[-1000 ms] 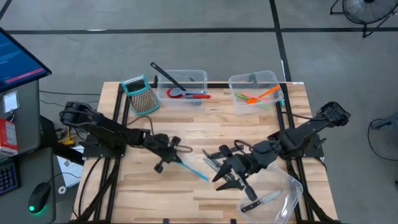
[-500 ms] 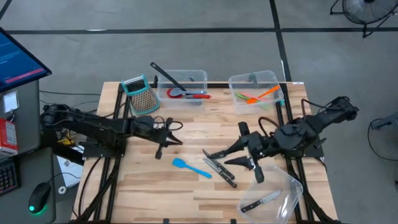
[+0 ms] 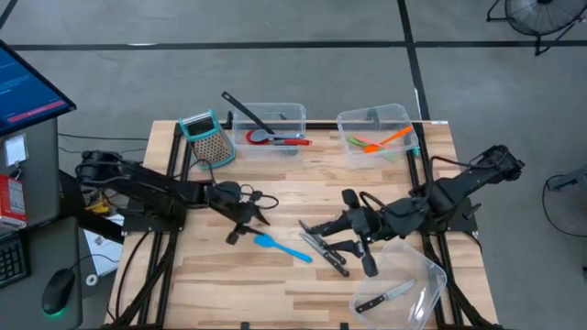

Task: Pick & Place Kitchen Items
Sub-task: Put the blue spatula into the top right transparent bin

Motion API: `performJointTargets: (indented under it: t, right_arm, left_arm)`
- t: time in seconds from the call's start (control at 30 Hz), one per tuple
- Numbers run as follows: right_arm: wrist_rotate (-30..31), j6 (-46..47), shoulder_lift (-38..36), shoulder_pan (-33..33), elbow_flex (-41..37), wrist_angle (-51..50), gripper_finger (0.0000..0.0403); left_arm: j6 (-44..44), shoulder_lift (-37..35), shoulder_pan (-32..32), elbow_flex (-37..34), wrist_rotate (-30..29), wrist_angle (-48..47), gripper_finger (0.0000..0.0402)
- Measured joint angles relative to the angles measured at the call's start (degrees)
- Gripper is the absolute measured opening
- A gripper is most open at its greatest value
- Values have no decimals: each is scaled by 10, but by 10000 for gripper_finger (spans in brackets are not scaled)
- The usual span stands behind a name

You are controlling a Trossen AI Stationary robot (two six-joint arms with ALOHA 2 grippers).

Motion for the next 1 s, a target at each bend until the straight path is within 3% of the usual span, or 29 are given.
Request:
performJointTargets:
  t: [0.27,0.5,0.77,1.0]
  right_arm:
    - [0,1,-1,0,0,6,129]
    - [0,-2,-1,-2,0,6,129]
    - [0,-5,-1,-2,0,6,129]
    - [0,-5,-1,-2,0,6,129]
  left_arm:
    - [1,93,-40,0,-68,30,282]
    - [1,156,-60,1,-74,68,307]
    - [-30,223,-63,3,-73,108,265]
    - [-45,229,-58,2,-78,103,113]
